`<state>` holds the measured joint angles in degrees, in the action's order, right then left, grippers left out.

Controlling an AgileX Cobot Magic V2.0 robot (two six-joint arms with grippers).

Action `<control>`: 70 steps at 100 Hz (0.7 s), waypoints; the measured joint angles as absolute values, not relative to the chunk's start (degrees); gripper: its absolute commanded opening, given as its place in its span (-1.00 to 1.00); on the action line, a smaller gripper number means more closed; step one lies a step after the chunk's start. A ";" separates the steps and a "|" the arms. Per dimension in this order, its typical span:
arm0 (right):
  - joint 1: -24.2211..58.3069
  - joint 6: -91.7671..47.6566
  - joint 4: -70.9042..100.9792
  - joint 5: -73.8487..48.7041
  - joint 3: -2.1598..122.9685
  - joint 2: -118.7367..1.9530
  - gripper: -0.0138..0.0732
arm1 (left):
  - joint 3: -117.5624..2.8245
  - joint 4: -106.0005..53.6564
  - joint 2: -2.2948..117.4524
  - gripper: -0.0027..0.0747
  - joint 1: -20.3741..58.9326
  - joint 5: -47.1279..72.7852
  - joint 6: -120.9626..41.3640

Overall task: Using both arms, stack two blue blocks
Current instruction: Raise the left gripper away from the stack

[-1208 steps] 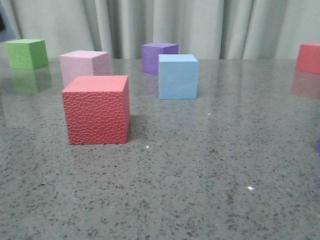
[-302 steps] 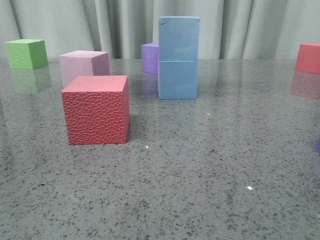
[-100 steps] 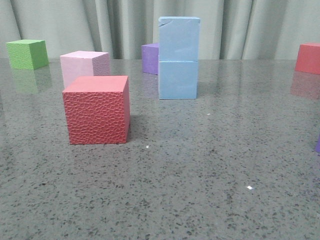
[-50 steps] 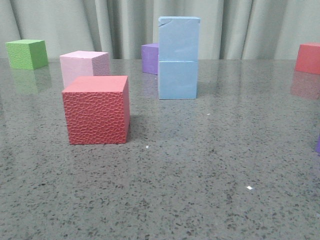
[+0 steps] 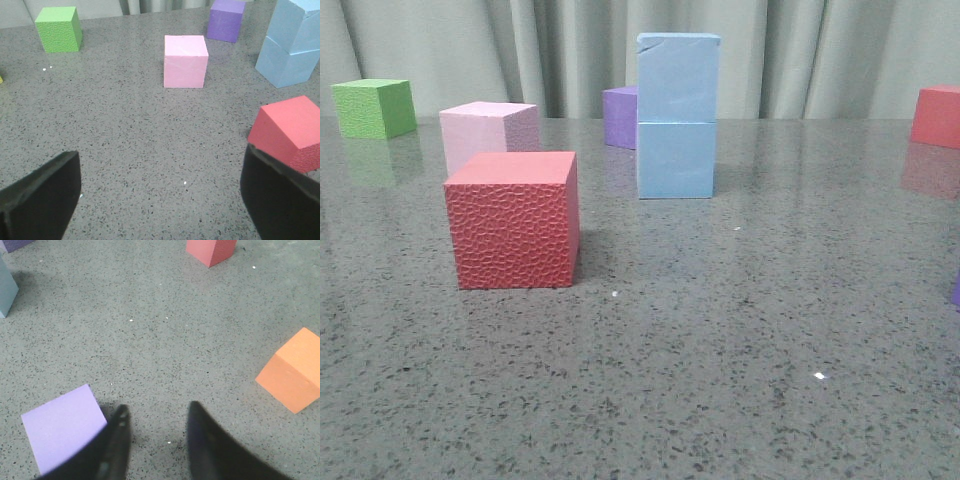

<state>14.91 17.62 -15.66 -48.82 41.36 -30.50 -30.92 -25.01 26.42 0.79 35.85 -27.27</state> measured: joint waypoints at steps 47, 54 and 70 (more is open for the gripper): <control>14.91 17.62 -15.70 -48.82 41.36 -30.50 -0.84 | -30.82 -25.01 26.42 -0.98 0.79 35.73 -27.27; 14.91 17.62 -15.70 -48.82 41.36 -30.50 -0.84 | -30.82 -25.01 26.42 -0.98 0.79 35.73 -27.27; 14.91 17.62 -15.70 -48.82 41.36 -30.50 -0.84 | -30.82 -25.01 26.42 -0.98 0.79 35.73 -27.27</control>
